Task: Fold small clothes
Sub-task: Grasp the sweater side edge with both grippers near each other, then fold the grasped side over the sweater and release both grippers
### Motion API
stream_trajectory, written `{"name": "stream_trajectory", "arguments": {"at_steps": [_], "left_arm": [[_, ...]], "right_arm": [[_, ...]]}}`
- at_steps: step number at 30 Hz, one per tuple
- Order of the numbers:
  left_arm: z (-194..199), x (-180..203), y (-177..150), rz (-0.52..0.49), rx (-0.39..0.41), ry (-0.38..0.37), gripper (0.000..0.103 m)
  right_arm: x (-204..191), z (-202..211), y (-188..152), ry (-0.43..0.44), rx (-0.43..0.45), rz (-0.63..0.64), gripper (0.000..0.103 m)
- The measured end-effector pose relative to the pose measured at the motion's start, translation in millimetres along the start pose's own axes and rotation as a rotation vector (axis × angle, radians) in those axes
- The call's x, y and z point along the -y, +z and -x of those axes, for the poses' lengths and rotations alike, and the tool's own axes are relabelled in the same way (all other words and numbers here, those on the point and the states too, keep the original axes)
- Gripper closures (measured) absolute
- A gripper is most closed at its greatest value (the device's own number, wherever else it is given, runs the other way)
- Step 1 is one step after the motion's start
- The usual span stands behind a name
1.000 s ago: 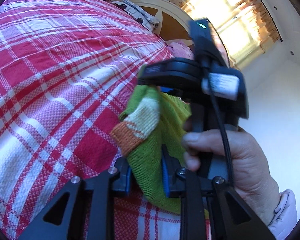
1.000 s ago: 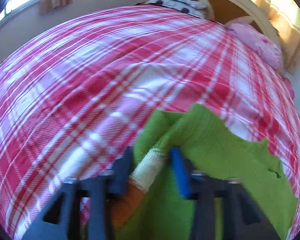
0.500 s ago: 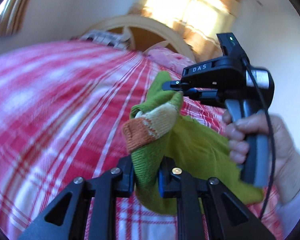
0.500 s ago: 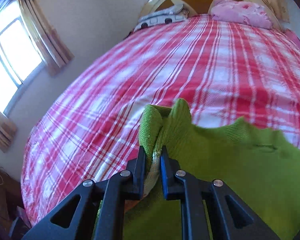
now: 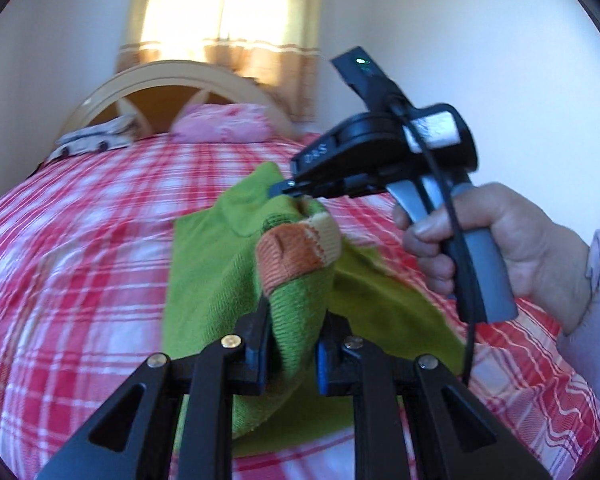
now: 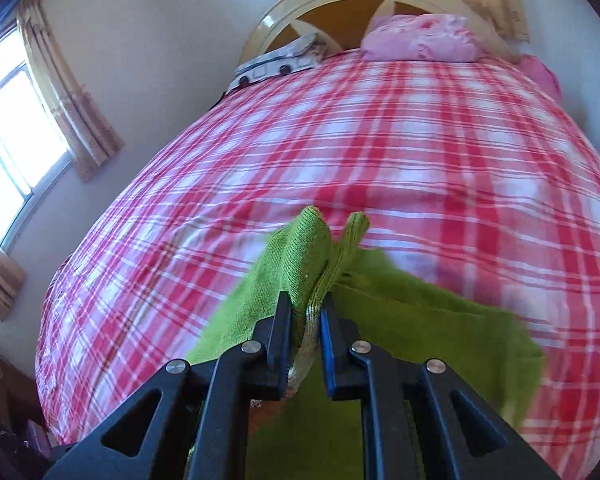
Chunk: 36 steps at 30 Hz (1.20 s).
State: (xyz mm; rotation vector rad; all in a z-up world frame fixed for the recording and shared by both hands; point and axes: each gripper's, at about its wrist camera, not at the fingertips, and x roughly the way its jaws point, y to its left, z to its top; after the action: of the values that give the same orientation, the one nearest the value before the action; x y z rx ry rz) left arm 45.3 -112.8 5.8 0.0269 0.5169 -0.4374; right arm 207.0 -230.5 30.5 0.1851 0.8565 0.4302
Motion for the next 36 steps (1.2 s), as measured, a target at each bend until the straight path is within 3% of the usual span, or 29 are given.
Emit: {"name": "stream_trajectory", "arguments": {"at_steps": [9,16,20,22,25,27,29,32,35,36], "left_arm": [[-35.6,62.9,-13.3,-0.112,-0.079,-0.079,0.085],[-49.3,84.0,-20.0,-0.138,-0.181,-0.131,0.085],[-46.7,94.0,-22.8,-0.16,-0.202,-0.15,0.085],[-49.7,90.1,-23.8,-0.155,-0.229,-0.165,0.085],[-39.6,84.7,-28.4,-0.129,-0.258,-0.182,0.074],[-23.6,78.0,-32.4,-0.104,-0.268,-0.217,0.05],[-1.2,66.7,-36.1,-0.091,-0.249,-0.226,0.039],[30.6,40.5,-42.1,-0.079,-0.196,-0.19,0.033],[48.3,4.9,-46.4,0.01,-0.167,-0.087,0.031],[48.3,-3.3,-46.4,0.039,-0.17,-0.073,0.031]], "right_arm": [[88.0,18.6,-41.7,-0.06,-0.002,-0.111,0.091],[115.3,2.5,-71.6,-0.093,-0.024,-0.151,0.091],[125.4,9.9,-80.9,-0.094,0.027,-0.217,0.093],[127.5,13.3,-84.9,-0.135,0.032,-0.21,0.094],[131.9,13.6,-92.7,-0.155,0.028,-0.211,0.097],[133.4,20.4,-94.6,-0.15,0.032,-0.234,0.096],[130.6,35.2,-95.8,-0.244,0.05,-0.225,0.096],[118.9,71.8,-103.1,-0.316,0.103,-0.19,0.095],[105.3,108.2,-119.7,-0.231,0.175,-0.218,0.088],[94.7,117.8,-127.4,-0.208,0.193,-0.219,0.081]]}}
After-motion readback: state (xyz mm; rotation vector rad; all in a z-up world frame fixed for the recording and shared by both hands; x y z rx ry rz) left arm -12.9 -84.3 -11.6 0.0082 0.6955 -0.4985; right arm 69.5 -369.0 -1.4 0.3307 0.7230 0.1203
